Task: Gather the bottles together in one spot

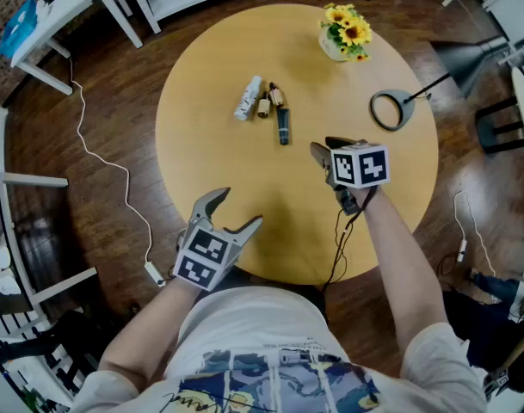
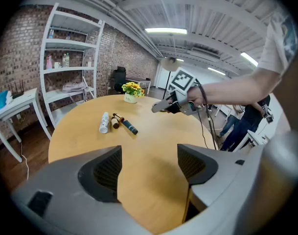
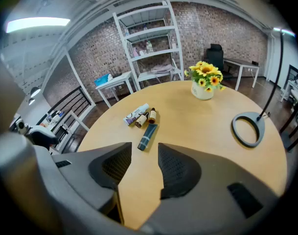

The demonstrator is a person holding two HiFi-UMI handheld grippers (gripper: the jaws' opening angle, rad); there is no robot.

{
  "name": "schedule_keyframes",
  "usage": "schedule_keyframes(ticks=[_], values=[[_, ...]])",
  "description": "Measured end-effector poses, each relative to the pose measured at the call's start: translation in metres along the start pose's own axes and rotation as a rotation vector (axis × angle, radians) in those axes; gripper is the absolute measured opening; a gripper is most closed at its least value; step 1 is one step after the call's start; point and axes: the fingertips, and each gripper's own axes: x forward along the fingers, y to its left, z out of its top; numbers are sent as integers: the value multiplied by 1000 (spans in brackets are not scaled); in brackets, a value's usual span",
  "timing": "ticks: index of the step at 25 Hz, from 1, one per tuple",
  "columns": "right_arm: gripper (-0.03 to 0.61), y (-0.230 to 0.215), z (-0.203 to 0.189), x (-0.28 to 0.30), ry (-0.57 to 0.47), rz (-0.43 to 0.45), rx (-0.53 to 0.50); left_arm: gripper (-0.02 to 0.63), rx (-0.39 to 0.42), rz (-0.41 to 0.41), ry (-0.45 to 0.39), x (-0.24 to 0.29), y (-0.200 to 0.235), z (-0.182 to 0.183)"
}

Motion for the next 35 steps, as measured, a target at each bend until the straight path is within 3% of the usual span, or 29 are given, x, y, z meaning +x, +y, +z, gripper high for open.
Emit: schedule_keyframes(ticks=[5,11,16,21,29,35], values=[[220,17,33,75,94,11,33,330,72,-55,32,8,29,-11],[225,19,56,135,243,-6,25,330,66,-104,31,12,55,-23],[227,13,46,173,402,-58,-13,330,48,-119,28,8,71,-31],[225,0,37,192,481,-137,0,330,25,-130,36,13,78,-39],[209,-6,28,194,520,-187,6,330,25,-130,57,15,77,-41],[155,-3,30,196,460,-216,-48,330,36,-136,61,19,72,-44]])
